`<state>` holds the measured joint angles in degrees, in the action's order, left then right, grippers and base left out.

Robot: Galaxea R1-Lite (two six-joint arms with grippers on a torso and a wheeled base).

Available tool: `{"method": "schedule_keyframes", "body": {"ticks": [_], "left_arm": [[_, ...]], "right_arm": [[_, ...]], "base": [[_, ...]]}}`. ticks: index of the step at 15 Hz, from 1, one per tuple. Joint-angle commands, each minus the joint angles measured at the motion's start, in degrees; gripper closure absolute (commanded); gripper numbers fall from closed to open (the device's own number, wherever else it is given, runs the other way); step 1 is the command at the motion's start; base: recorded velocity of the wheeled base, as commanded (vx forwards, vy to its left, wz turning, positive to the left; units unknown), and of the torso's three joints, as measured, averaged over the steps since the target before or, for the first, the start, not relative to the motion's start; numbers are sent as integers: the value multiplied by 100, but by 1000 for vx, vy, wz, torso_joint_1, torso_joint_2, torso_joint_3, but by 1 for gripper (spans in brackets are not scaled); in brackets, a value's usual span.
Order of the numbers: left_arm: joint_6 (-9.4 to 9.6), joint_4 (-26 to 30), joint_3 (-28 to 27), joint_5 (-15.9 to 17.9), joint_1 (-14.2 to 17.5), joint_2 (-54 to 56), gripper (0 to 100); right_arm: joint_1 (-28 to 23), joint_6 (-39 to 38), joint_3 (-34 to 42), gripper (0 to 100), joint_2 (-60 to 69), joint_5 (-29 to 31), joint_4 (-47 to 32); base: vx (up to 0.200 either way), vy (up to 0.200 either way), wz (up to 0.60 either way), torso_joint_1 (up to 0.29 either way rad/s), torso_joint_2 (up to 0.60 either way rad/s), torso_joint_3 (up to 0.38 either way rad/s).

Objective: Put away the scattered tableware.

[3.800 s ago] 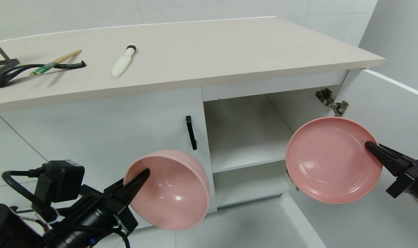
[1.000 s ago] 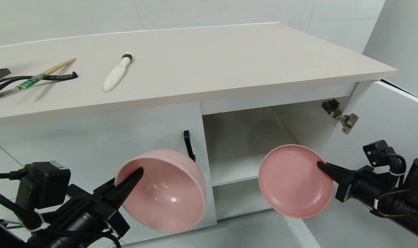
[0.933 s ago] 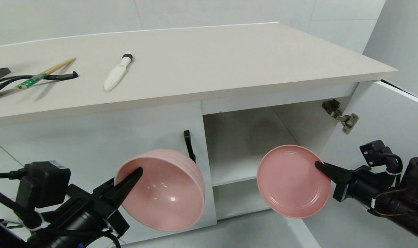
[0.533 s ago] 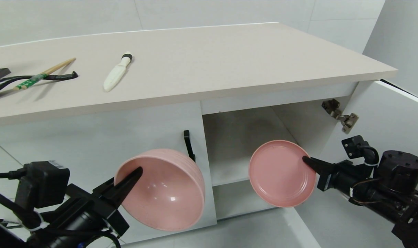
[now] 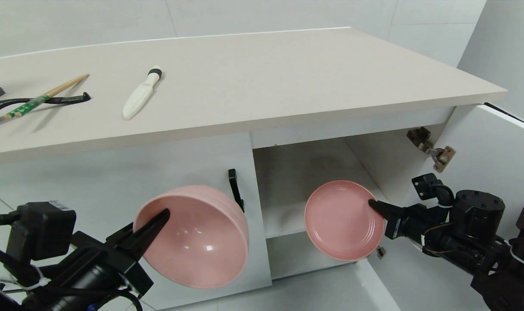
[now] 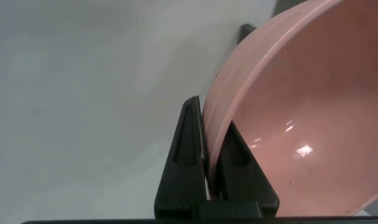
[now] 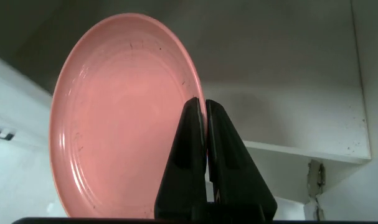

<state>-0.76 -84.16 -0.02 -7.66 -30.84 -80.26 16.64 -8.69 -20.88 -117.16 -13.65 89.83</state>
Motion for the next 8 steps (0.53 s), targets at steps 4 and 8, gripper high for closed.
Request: {"method": "schedule_keyframes", "body": {"ticks": [4, 8], "left_arm": [[128, 5, 2, -8, -1, 11, 100], [137, 5, 2, -8, 8, 2, 100]], "right_arm": [[23, -1, -197, 100, -246, -6, 17], [67, -27, -434, 100, -518, -6, 17]], "base": [[0, 0, 0, 0, 0, 0], [0, 0, 0, 0, 0, 0]]}}
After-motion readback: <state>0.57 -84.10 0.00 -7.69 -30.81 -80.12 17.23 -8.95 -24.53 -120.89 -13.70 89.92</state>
